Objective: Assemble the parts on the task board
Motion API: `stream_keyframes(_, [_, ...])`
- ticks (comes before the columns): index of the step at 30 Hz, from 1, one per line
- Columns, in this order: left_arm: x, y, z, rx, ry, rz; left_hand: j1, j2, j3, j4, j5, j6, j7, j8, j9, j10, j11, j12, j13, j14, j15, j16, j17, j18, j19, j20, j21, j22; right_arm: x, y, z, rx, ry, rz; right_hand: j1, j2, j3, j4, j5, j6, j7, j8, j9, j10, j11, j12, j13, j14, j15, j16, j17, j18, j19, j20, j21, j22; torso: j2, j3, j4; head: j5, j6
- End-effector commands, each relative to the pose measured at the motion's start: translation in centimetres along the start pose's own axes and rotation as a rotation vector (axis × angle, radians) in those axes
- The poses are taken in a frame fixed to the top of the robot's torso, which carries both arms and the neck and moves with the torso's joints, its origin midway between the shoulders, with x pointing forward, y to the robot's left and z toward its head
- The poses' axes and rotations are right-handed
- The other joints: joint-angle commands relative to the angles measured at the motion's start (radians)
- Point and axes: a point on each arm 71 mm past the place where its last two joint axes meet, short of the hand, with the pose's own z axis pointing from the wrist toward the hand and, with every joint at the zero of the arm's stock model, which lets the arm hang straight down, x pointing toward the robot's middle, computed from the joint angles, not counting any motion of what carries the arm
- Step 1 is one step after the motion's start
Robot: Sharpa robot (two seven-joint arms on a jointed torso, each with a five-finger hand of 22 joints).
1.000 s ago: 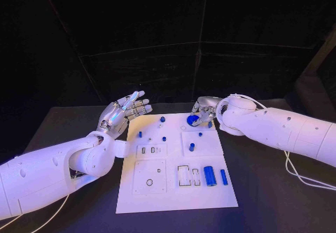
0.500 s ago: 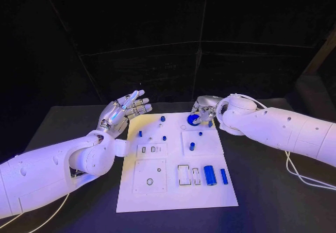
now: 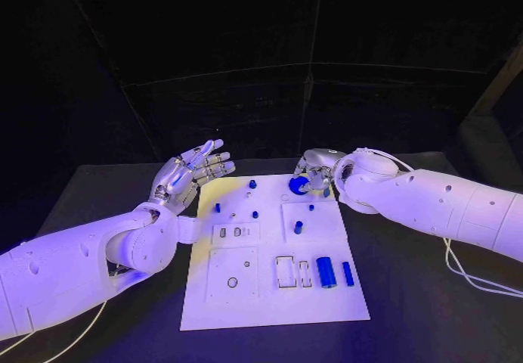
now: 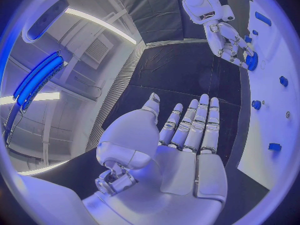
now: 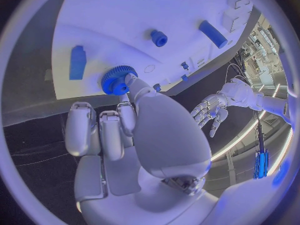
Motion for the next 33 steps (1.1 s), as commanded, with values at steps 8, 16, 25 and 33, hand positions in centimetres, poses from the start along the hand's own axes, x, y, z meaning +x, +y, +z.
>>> stream_keyframes(8, [0.1,-0.6,0.0,0.066,0.013,-0.009,0.008,-0.002,0.001,-0.004,0.004,-0.006,0.124,-0.006,-0.001,-0.005,0.000,-0.005,-0.001,0.000,0.007,-0.004,-0.001,0.005,-0.010,0.001,-0.004,-0.002,-1.2,3.4,-1.2,-0.085,-0.178,-0.018,-0.049,-0.026,0.057,-0.011,0.051,0.062,-0.002,-0.010,0.004,0.004,-0.009,-0.002,0.006,0.071,0.002,0.005,0.095,-0.021,0.010,-0.003,0.009,0.007,-0.001,-0.0020,0.0025,0.002,0.003])
stream_keyframes(16, [0.2,-0.6,-0.1,0.065,0.014,-0.010,0.008,-0.002,0.001,-0.005,0.004,-0.007,0.123,-0.006,-0.001,-0.007,0.000,-0.005,-0.001,-0.001,0.008,-0.004,-0.002,0.004,-0.014,0.001,-0.006,-0.003,-0.8,7.8,-0.8,-0.168,-0.182,-0.027,-0.066,-0.035,0.077,-0.013,0.037,0.067,-0.003,-0.014,0.003,0.005,-0.010,-0.003,0.006,0.071,0.001,0.005,0.095,-0.021,0.010,-0.004,0.009,0.007,0.000,-0.0013,0.0038,0.014,0.000])
stream_keyframes(25, [0.3,-0.6,0.0,0.067,0.017,-0.012,0.008,-0.002,0.002,-0.005,0.004,-0.007,0.124,-0.006,-0.001,-0.006,0.000,-0.006,-0.001,-0.001,0.008,-0.005,-0.002,0.004,-0.015,0.001,-0.007,-0.003,0.6,11.2,0.8,-0.222,-0.145,-0.033,-0.074,-0.037,0.085,-0.013,0.030,0.068,-0.003,-0.017,0.003,0.005,-0.010,-0.004,0.006,0.071,0.001,0.003,0.093,-0.021,0.010,-0.004,0.009,0.007,0.000,-0.0016,0.0053,0.024,-0.001])
stream_keyframes(33, [0.4,-0.6,0.0,0.068,0.018,-0.013,0.008,-0.002,0.002,-0.005,0.004,-0.007,0.124,-0.006,-0.001,-0.006,0.000,-0.006,-0.001,-0.001,0.008,-0.005,-0.002,0.004,-0.015,0.001,-0.007,-0.003,2.3,12.2,1.9,-0.222,-0.105,-0.033,-0.075,-0.037,0.087,-0.013,0.030,0.068,-0.003,-0.017,0.003,0.005,-0.010,-0.005,0.005,0.070,0.001,0.002,0.091,-0.021,0.010,-0.004,0.009,0.007,0.000,0.0001,0.0012,0.031,-0.003])
